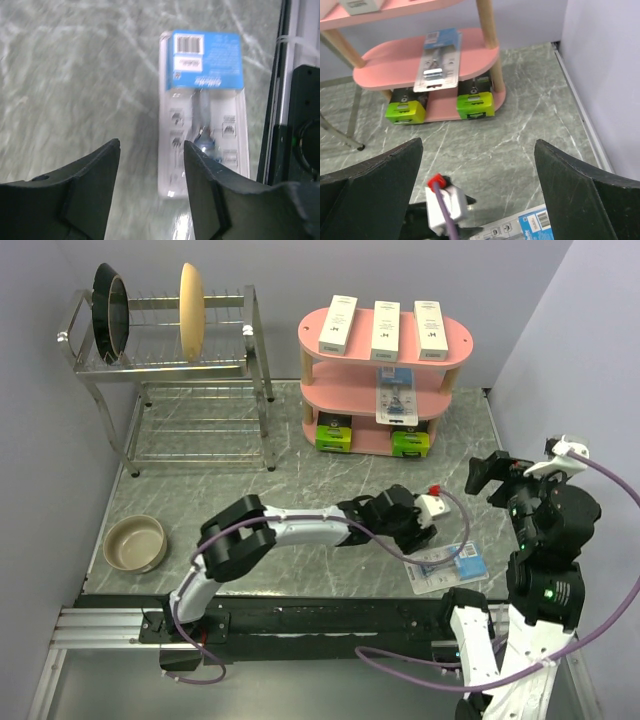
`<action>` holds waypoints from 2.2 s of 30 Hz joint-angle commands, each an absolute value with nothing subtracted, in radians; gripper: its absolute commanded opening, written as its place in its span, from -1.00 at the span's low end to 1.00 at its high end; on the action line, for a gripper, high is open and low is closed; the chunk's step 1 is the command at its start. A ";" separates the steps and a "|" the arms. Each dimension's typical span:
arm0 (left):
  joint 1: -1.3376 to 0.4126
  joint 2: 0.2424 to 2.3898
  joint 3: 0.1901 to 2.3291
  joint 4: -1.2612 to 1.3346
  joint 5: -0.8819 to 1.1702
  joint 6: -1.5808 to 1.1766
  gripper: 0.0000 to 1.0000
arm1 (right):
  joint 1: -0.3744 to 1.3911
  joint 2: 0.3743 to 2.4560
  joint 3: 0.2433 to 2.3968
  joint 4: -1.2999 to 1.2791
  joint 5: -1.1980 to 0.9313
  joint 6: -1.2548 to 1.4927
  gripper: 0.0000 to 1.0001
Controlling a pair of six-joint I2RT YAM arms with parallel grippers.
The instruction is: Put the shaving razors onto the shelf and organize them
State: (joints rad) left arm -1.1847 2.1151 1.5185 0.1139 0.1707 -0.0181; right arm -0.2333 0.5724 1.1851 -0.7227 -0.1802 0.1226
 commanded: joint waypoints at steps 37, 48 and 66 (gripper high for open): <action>-1.256 2.161 1.534 0.081 0.106 -0.014 -0.98 | -0.190 0.658 1.264 -0.707 -0.110 0.124 1.00; -1.204 2.068 1.485 0.057 0.152 0.040 0.11 | -0.192 0.667 1.238 -0.649 -0.126 0.146 1.00; -1.144 2.100 1.457 -0.143 0.175 0.100 0.15 | -0.229 0.672 1.220 -0.652 -0.169 0.161 1.00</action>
State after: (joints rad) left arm -1.1442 2.1151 1.4471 -0.1173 0.1516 0.0689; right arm -0.2115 0.6754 1.2335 -0.6949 -0.1455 0.1417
